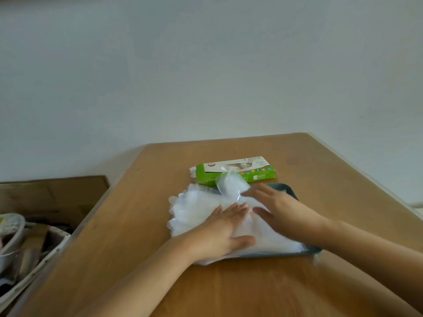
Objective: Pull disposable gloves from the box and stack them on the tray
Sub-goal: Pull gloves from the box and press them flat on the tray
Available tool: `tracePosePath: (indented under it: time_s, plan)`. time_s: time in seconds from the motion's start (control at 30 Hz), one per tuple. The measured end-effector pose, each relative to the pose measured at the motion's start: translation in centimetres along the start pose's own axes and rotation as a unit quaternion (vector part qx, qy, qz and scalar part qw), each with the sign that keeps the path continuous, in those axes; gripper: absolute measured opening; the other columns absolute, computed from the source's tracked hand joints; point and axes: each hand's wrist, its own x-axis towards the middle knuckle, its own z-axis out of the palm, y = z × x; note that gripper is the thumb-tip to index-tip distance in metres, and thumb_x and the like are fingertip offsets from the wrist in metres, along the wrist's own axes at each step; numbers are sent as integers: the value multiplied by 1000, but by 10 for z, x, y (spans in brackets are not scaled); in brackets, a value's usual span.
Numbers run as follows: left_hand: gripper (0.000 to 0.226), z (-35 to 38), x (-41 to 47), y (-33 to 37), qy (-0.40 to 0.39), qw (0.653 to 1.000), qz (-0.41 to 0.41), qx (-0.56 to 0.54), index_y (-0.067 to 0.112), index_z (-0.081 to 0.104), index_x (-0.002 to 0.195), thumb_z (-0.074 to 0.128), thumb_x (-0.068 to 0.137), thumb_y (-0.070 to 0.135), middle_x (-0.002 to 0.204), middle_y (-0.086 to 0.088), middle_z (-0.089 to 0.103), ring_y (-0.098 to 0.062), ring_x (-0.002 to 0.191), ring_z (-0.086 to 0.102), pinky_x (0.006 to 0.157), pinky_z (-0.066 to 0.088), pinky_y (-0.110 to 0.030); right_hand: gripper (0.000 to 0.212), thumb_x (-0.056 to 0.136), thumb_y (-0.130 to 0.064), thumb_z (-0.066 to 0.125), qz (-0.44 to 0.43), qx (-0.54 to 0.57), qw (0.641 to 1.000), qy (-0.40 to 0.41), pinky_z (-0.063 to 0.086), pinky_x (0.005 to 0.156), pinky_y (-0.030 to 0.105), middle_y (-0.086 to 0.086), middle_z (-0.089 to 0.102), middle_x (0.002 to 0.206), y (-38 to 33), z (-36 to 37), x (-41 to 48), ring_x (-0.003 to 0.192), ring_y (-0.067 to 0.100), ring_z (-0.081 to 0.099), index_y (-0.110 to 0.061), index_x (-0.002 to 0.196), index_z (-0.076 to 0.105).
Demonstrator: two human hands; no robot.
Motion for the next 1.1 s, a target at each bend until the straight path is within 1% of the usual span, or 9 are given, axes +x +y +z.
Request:
tracePosePath:
  time_s: [0.1, 0.17, 0.27, 0.57, 0.77, 0.87, 1.0, 1.03, 1.1]
  plan:
    - [82, -2, -2, 0, -13, 1000, -26, 9, 23, -7, 154, 34, 94, 62, 160, 9, -12, 1, 144, -14, 116, -11, -23, 66, 95, -58, 28, 23, -18, 985, -171, 2, 117, 18, -16, 7, 158, 1, 2, -21, 144, 2, 9, -35, 151, 3]
    - [90, -5, -4, -2, -36, 997, -55, 35, 25, -13, 152, 34, 89, 70, 159, 9, -19, -3, 144, -17, 117, -11, -27, 77, 87, -70, 16, 30, -89, 967, -237, -10, 115, 23, -13, -14, 157, 4, -2, -22, 145, 5, -10, -36, 149, -14]
    - [104, -13, -11, -12, -71, 990, -107, 64, 26, -17, 151, 41, 81, 76, 157, 6, -24, -10, 145, -20, 119, -10, -36, 86, 77, -76, 7, 38, -165, 948, -268, -13, 115, 33, -8, -19, 158, 6, -9, -21, 145, 8, -14, -33, 147, -20]
    - [103, -29, -27, -22, -52, 982, -171, 52, 22, -18, 151, 38, 82, 74, 155, 7, -27, 1, 123, -31, 105, -21, -25, 112, 59, -88, -9, 62, -232, 946, -219, -18, 114, 43, -8, 1, 161, 3, -13, -27, 148, 15, -3, -27, 153, -2]
    - [110, -26, -22, -30, -80, 980, -176, 56, 26, -19, 150, 34, 72, 83, 155, 5, -28, -11, 142, -27, 117, -18, -39, 112, 62, -87, -4, 59, -307, 930, -193, -23, 107, 51, -5, 49, 140, 1, -15, -25, 137, 16, 36, -21, 143, 37]
    - [107, -31, -19, -36, -91, 977, -180, 63, 26, -14, 152, 38, 76, 81, 157, 5, -24, -12, 145, -21, 118, -15, -44, 116, 57, -88, -8, 57, -306, 932, -186, -26, 106, 51, -5, 59, 128, 3, -18, -24, 130, 15, 43, -21, 135, 48]
    - [101, -50, -13, -37, -71, 983, -162, 44, 26, 11, 153, 46, 73, 77, 161, 9, 6, -10, 148, 5, 120, -1, -43, 105, 61, -88, -1, 66, -250, 951, -167, -11, 115, 47, -9, 63, 119, 2, -31, -13, 122, 10, 48, -30, 127, 56]
    - [95, -57, -10, -37, -37, 987, -156, 14, 26, 23, 151, 48, 73, 75, 157, 9, 22, -10, 145, 19, 119, 9, -36, 95, 66, -86, 5, 75, -222, 963, -135, 2, 118, 40, -10, 64, 115, 3, -36, -6, 114, 7, 52, -31, 122, 59]
    - [77, -75, 1, -43, 47, 987, -145, -56, 24, 42, 142, 54, 77, 65, 138, 11, 46, -8, 127, 44, 102, 31, -17, 63, 83, -74, 28, 100, -150, 983, -32, 34, 99, 25, -10, 66, 110, 14, -47, 15, 99, 10, 56, -32, 113, 65]
